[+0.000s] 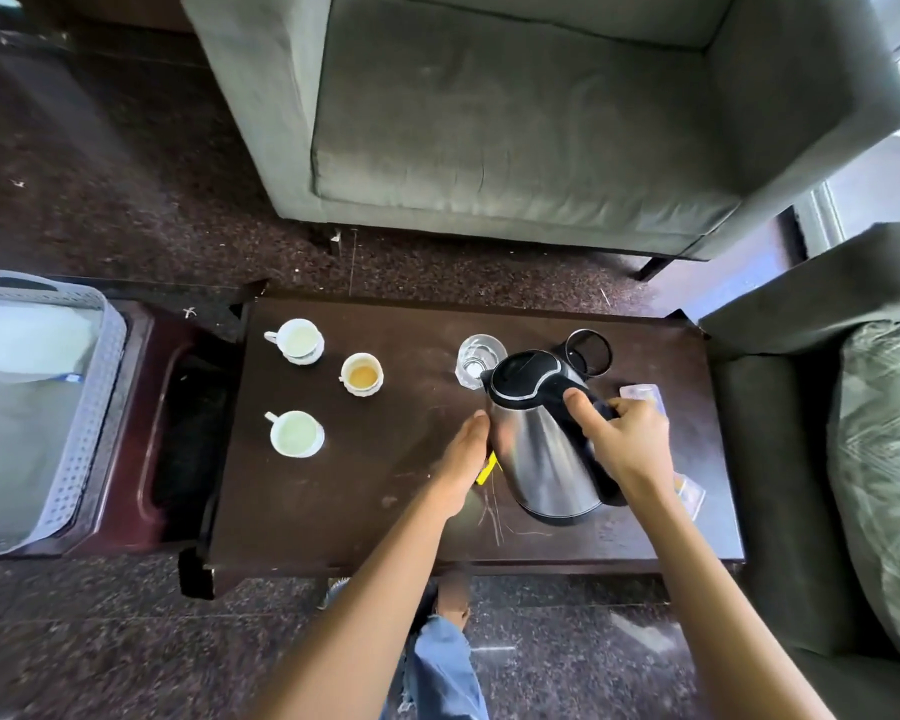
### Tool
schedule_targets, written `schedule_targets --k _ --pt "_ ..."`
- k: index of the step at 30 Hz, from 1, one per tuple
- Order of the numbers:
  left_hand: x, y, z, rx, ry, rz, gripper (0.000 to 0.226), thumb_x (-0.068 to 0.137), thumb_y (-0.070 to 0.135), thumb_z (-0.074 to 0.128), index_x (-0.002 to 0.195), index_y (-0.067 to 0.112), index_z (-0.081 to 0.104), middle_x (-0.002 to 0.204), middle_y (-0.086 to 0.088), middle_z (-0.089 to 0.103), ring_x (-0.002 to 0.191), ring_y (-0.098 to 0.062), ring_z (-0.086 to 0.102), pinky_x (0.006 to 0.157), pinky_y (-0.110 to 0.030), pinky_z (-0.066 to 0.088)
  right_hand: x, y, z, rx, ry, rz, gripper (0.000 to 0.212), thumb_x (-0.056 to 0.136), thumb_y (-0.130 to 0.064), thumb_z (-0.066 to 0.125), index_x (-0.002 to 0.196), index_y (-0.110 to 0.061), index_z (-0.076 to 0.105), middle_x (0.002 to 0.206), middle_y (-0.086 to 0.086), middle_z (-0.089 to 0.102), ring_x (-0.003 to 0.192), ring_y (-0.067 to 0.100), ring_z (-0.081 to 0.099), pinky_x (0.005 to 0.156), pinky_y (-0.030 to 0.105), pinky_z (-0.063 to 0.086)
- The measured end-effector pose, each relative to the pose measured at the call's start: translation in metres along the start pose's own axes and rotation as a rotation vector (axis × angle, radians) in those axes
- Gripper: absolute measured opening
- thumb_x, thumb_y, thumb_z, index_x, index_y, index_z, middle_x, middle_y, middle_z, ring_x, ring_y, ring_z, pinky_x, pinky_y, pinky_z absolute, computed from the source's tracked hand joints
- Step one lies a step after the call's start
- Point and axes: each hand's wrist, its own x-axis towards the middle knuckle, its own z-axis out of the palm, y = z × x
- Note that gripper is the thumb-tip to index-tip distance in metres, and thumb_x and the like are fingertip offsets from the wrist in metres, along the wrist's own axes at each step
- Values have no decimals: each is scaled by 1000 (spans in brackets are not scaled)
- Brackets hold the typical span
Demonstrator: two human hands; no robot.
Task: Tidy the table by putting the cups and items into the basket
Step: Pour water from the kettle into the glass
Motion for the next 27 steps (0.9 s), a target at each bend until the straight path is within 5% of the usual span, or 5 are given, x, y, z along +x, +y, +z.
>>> schedule_targets --k 6,13,17,27 --pt "8 19 19 -146 -49 -34 54 103 48 15 144 21 37 143 -1 46 137 -16 40 113 -36 30 33 -6 1 -47 -50 -7 67 75 -60 59 57 5 56 50 18 59 56 30 59 61 38 50" --pt "37 17 25 -140 34 -84 72 93 69 18 144 23 41 148 -3 45 136 -17 42 116 -39 30 61 -25 5 -181 -122 37 65 77 -62 57 57 -1 57 52 13 62 61 31 62 64 36 51" --pt "47 15 29 -94 75 -96 104 64 89 16 142 27 45 147 -4 46 137 -20 41 116 -43 31 71 -36 9 -238 -144 47 61 78 -62 56 59 -4 55 56 9 59 61 29 59 53 30 41" --pt "64 14 33 -85 146 -171 120 54 96 12 141 21 46 145 -11 49 134 -27 45 114 -46 33 93 -46 19 -336 -190 37 64 71 -68 48 67 -5 62 64 9 66 59 29 62 59 30 49"
